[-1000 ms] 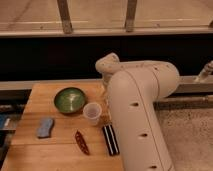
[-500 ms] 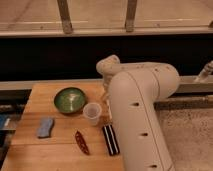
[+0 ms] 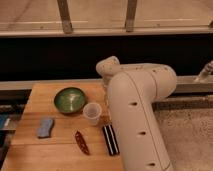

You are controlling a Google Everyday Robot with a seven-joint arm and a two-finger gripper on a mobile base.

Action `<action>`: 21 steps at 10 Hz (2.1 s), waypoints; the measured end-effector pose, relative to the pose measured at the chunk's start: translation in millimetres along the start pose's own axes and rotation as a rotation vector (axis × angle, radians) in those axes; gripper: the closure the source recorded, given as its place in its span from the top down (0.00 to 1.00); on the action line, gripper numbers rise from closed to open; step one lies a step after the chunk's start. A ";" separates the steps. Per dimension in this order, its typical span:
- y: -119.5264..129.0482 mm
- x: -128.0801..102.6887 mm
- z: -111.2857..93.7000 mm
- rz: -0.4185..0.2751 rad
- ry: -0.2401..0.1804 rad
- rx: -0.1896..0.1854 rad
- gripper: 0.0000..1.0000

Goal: Stand the bottle upright

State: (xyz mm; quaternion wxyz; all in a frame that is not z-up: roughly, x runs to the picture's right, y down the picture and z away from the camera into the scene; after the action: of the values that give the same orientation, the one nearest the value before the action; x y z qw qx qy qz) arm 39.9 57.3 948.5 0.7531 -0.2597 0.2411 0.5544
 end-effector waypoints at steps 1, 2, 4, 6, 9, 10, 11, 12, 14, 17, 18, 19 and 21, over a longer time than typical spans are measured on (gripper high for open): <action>0.8 0.0 2.4 0.001 0.008 -0.010 0.25; 2.0 0.4 6.0 0.002 0.018 -0.021 0.15; 3.8 1.6 9.4 0.005 0.028 -0.034 0.01; 1.0 -0.9 2.5 0.010 0.012 -0.036 0.00; -12.0 -13.0 -37.9 0.025 -0.061 -0.018 0.00; -15.5 -16.5 -49.0 0.027 -0.085 -0.010 0.00; -19.8 -19.8 -59.3 0.029 -0.110 0.001 0.00; -22.4 -23.1 -67.7 0.031 -0.131 0.010 0.00; -27.4 -28.7 -80.7 0.031 -0.161 0.032 0.00; -32.9 -41.7 -109.2 0.031 -0.211 0.070 0.00; -33.4 -49.4 -126.1 0.028 -0.243 0.083 0.00; -35.1 -52.8 -133.7 0.028 -0.258 0.091 0.00; -34.9 -60.9 -145.5 0.025 -0.291 0.098 0.00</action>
State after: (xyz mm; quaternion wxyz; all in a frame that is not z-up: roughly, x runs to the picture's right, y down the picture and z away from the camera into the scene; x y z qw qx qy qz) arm 46.1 -90.5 883.5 0.7850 -0.1365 0.1593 0.5829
